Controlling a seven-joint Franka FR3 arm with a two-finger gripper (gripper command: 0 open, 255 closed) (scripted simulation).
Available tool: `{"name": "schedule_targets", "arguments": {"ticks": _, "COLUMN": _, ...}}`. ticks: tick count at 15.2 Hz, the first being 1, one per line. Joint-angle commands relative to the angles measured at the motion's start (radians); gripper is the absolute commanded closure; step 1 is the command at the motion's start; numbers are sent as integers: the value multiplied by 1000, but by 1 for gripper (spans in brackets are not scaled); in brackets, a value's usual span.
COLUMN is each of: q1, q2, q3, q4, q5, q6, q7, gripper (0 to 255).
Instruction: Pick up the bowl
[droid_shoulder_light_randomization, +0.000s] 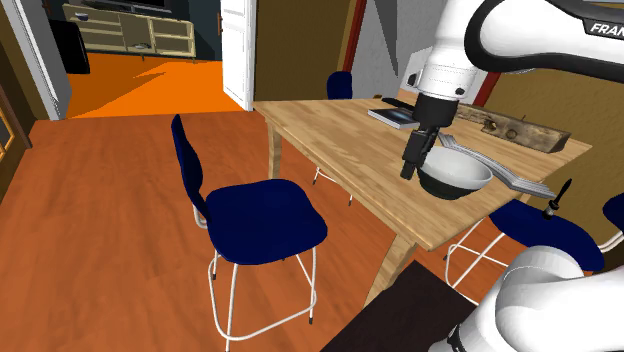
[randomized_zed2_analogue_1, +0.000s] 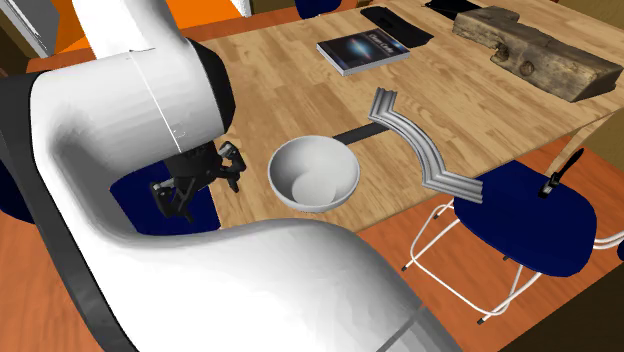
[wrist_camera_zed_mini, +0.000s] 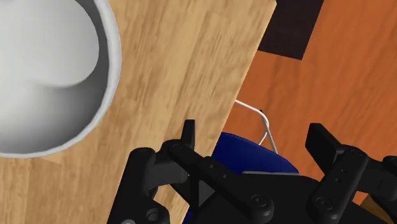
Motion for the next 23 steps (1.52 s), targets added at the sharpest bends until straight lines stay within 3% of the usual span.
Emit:
{"name": "schedule_targets", "arguments": {"ticks": 1, "q1": 0, "q2": 0, "q3": 0, "q4": 0, "q5": 0, "q6": 0, "q7": 0, "gripper": 0}}
{"name": "schedule_targets", "arguments": {"ticks": 11, "q1": -77, "q2": -188, "q3": -130, "q4": -58, "q5": -246, "q6": -19, "q7": -190, "gripper": 0}}
{"name": "schedule_targets", "arguments": {"ticks": 21, "q1": -76, "q2": -230, "q3": -142, "q4": -183, "q5": -257, "q6": 62, "q7": -176, "gripper": 0}}
{"name": "schedule_targets", "arguments": {"ticks": 22, "q1": -78, "q2": -230, "q3": -149, "q4": -186, "q5": -263, "q6": 67, "q7": -182, "gripper": 255}}
{"name": "schedule_targets", "arguments": {"ticks": 23, "q1": -78, "q2": -231, "q3": -149, "q4": -190, "q5": -263, "q6": 69, "q7": -182, "gripper": 255}}
